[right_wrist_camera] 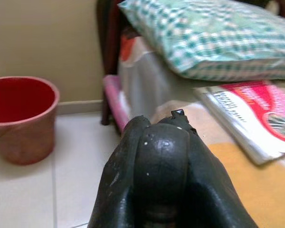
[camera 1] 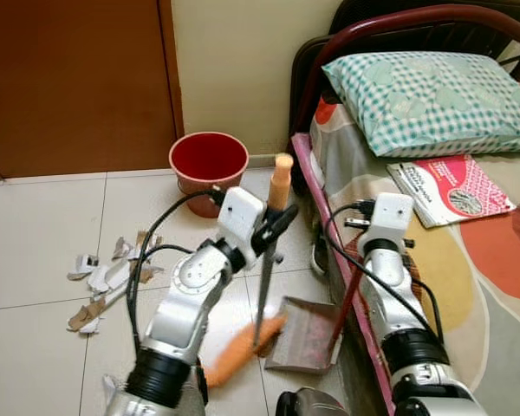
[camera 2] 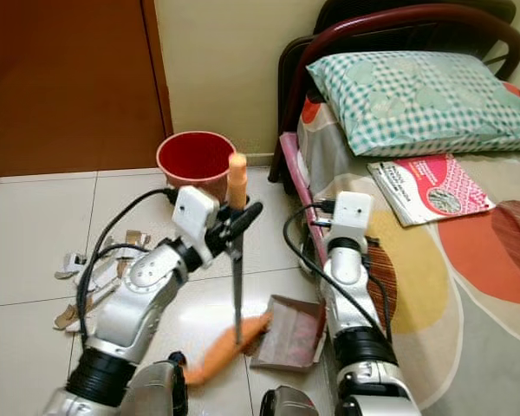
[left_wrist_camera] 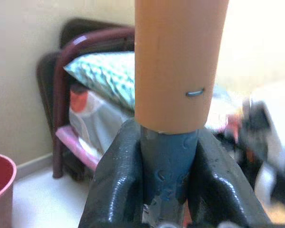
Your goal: Sweep floor
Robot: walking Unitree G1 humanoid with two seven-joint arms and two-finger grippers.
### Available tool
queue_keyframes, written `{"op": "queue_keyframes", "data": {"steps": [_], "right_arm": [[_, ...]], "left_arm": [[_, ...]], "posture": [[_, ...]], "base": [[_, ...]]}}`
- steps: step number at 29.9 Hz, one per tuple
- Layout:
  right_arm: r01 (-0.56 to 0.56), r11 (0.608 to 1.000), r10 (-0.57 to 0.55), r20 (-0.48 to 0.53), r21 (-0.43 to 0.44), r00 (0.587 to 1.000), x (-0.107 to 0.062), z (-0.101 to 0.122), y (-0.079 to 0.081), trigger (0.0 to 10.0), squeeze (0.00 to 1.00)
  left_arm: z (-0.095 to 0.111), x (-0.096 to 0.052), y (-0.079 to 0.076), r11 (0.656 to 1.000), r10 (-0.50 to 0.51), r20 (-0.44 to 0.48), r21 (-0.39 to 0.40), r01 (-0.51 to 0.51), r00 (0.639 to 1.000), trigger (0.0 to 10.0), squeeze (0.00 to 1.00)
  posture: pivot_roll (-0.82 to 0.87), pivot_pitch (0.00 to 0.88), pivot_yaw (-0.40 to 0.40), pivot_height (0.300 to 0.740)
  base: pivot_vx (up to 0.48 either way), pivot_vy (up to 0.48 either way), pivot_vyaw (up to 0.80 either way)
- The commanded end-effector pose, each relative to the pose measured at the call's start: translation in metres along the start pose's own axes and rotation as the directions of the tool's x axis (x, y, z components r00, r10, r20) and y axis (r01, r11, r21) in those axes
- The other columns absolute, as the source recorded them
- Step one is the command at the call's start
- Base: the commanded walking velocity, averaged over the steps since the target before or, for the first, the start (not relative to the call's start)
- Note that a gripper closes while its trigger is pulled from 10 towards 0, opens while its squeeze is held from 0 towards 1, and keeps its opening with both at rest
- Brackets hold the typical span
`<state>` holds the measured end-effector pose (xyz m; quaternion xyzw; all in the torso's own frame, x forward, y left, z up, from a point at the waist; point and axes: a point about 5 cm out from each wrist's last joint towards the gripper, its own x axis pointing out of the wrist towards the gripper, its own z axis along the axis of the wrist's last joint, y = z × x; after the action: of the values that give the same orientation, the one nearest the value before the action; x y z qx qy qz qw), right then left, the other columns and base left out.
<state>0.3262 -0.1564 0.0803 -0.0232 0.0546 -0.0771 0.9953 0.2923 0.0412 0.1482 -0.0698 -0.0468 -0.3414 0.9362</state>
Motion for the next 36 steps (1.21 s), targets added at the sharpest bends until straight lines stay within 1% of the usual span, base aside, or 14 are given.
{"op": "queue_keyframes", "data": {"steps": [1, 2, 6, 7, 10, 12, 15, 19, 21, 23, 25, 29, 30, 36], "right_arm": [[-0.022, 0.999, 0.023, -0.021, 0.029, 1.0, 0.001, 0.0, 0.003, 10.0, 0.0], [-0.053, 0.997, 0.055, -0.041, 0.051, 0.998, 0.0, -0.003, 0.009, 10.0, 0.0], [-0.077, 0.995, 0.08, -0.055, 0.062, 0.995, -0.001, -0.005, 0.013, 10.0, 0.0], [-0.092, 0.994, 0.096, -0.059, 0.062, 0.994, -0.001, -0.006, 0.015, 10.0, 0.0], [-0.109, 0.992, 0.113, -0.063, 0.065, 0.992, -0.002, -0.007, 0.017, 10.0, 0.0], [-0.111, 0.992, 0.115, -0.063, 0.066, 0.991, -0.001, -0.006, 0.017, 10.0, 0.0], [-0.124, 0.99, 0.128, -0.064, 0.069, 0.99, -0.001, -0.006, 0.017, 10.0, 0.0], [-0.134, 0.989, 0.139, -0.061, 0.068, 0.988, 0.0, -0.005, 0.016, 10.0, 0.0], [-0.14, 0.988, 0.143, -0.052, 0.066, 0.988, 0.0, -0.003, 0.015, 10.0, 0.0], [-0.227, 0.949, 0.228, 0.021, 0.218, 0.973, -0.006, 0.005, 0.012, 10.0, 0.0], [-0.222, 0.955, 0.218, 0.043, 0.194, 0.975, -0.008, 0.008, 0.009, 10.0, 0.0], [-0.227, 0.961, 0.222, 0.052, 0.159, 0.974, -0.022, 0.005, -0.001, 10.0, 0.0], [-0.23, 0.962, 0.225, 0.047, 0.15, 0.973, -0.024, 0.004, -0.002, 10.0, 0.0], [-0.281, 0.953, 0.28, 0.021, 0.111, 0.96, -0.039, 0.0, -0.012, 10.0, 0.0]], "left_arm": [[0.014, 0.006, 0.0, 1.0, 0.019, 0.077, -0.026, -0.017, 0.997, 10.0, 0.0], [0.02, 0.007, 0.009, 0.996, 0.091, 0.113, -0.026, -0.089, 0.989, 10.0, 0.0], [0.027, 0.007, 0.02, 0.986, 0.168, 0.147, -0.034, -0.164, 0.975, 10.0, 0.0], [0.034, 0.005, 0.03, 0.97, 0.241, 0.17, -0.072, -0.232, 0.956, 10.0, 0.0], [0.048, -0.001, 0.05, 0.937, 0.349, 0.215, -0.093, -0.336, 0.912, 10.0, 0.0], [0.051, -0.003, 0.056, 0.93, 0.367, 0.223, -0.089, -0.356, 0.903, 10.0, 0.0], [0.066, -0.011, 0.075, 0.905, 0.422, 0.262, -0.059, -0.422, 0.868, 10.0, 0.0], [0.084, -0.021, 0.089, 0.879, 0.454, 0.307, -0.001, -0.476, 0.837, 10.0, 0.0], [0.086, -0.026, 0.093, 0.87, 0.462, 0.307, 0.023, -0.492, 0.832, 10.0, 0.0], [0.076, -0.042, 0.099, 0.846, 0.483, 0.263, 0.107, -0.522, 0.835, 10.0, 0.0], [0.069, -0.048, 0.099, 0.836, 0.491, 0.242, 0.139, -0.53, 0.837, 10.0, 0.0], [0.032, -0.076, 0.092, 0.818, 0.538, 0.127, 0.159, -0.552, 0.834, 10.0, 0.0], [0.027, -0.08, 0.09, 0.816, 0.541, 0.113, 0.169, -0.553, 0.833, 10.0, 0.0], [0.007, -0.087, 0.072, 0.836, 0.516, 0.049, 0.193, -0.515, 0.855, 10.0, 0.0]], "posture": [[0.03, 0.127, -0.092, 0.74], [0.03, 0.131, -0.092, 0.74], [0.03, 0.131, -0.094, 0.74], [0.03, 0.131, -0.096, 0.74], [0.03, 0.13, -0.099, 0.74], [0.03, 0.131, -0.1, 0.74], [0.04, 0.13, -0.102, 0.74], [0.05, 0.134, -0.103, 0.74], [0.06, 0.138, -0.104, 0.74], [0.06, 0.138, -0.105, 0.74], [0.06, 0.137, -0.108, 0.74], [0.06, 0.123, -0.103, 0.74], [0.05, 0.118, -0.103, 0.74], [0.05, 0.108, -0.097, 0.74]], "base": [[0.0, 0.0, 0.0], [0.0, 0.0, 0.0], [0.0, 0.0, 0.0], [0.0, 0.0, 0.0], [0.0, 0.0, 0.0], [0.0, 0.0, 0.0], [0.0, 0.0, 0.0], [0.0, 0.0, 0.0], [0.0, 0.0, 0.0], [0.0, 0.0, 0.0], [0.0, 0.0, 0.0], [0.0, 0.0, 0.0], [0.0, 0.0, 0.0], [0.0, 0.0, 0.0]]}}
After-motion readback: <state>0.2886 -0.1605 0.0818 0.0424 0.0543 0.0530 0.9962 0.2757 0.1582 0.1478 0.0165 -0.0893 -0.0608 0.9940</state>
